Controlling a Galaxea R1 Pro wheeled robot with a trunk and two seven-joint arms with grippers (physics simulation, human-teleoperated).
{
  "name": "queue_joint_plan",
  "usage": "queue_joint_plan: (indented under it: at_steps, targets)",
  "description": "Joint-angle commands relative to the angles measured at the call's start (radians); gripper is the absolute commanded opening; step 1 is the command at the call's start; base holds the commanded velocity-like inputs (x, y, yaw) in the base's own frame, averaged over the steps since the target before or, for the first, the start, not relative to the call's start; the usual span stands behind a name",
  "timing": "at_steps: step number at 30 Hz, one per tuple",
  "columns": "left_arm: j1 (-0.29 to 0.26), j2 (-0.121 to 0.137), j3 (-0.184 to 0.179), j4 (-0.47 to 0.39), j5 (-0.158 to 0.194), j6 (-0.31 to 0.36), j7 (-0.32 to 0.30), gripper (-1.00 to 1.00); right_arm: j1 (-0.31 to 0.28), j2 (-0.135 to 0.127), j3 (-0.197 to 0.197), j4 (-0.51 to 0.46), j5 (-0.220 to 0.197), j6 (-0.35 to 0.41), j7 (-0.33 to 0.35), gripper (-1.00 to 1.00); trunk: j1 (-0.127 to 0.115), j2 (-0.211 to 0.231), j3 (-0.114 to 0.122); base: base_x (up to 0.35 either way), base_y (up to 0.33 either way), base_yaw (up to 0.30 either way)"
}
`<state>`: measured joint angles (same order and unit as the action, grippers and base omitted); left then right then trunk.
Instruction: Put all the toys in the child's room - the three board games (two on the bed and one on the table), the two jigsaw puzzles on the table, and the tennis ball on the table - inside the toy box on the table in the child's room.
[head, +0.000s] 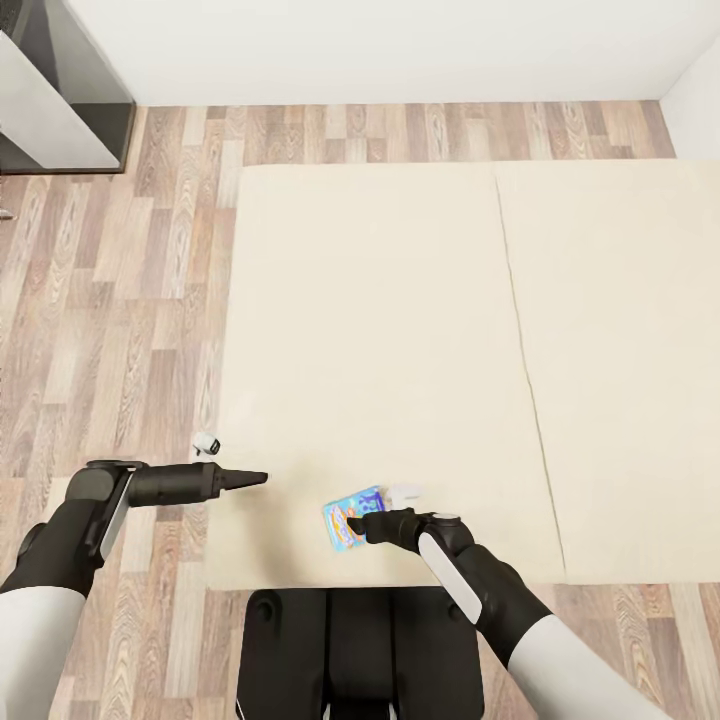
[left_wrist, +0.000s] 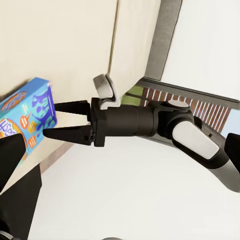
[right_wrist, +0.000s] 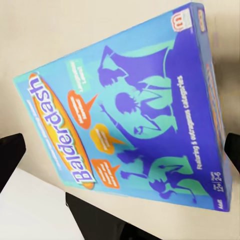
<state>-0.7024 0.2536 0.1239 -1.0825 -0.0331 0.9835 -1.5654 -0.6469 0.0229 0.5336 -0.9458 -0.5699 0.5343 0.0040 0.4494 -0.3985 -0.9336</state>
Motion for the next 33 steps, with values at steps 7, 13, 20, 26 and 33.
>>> queue_joint_plan:
  at_steps: [7, 13, 20, 26, 33]
  targets:
    - [0.0, 0.001, 0.0, 0.0, -0.004, 0.011, -0.005, 1.0, 0.0, 0.0, 0.0, -0.001, -0.002, 0.004, 0.001, 1.0, 0.001, -0.002, -0.001, 0.0, 0.165, 0.0]
    - [0.0, 0.0, 0.0, 0.0, -0.004, 0.011, -0.005, 1.0, 0.0, 0.0, 0.0, -0.001, -0.002, 0.004, 0.001, 1.0, 0.001, -0.002, -0.001, 0.0, 0.165, 0.0]
    - [0.0, 0.0, 0.0, 0.0, -0.004, 0.011, -0.005, 1.0, 0.0, 0.0, 0.0, -0.001, -0.002, 0.004, 0.001, 1.0, 0.001, -0.002, -0.001, 0.0, 0.165, 0.0]
    - [0.0, 0.0, 0.0, 0.0, -0.004, 0.011, -0.005, 1.0, 0.0, 0.0, 0.0, -0.001, -0.002, 0.004, 0.001, 1.0, 0.001, -0.002, -0.001, 0.0, 0.165, 0.0]
    - [0.0, 0.0, 0.0, 0.0, -0.004, 0.011, -0.005, 1.0, 0.0, 0.0, 0.0, -0.001, -0.002, 0.004, 0.001, 1.0, 0.001, -0.002, -0.001, 0.0, 0.165, 0.0]
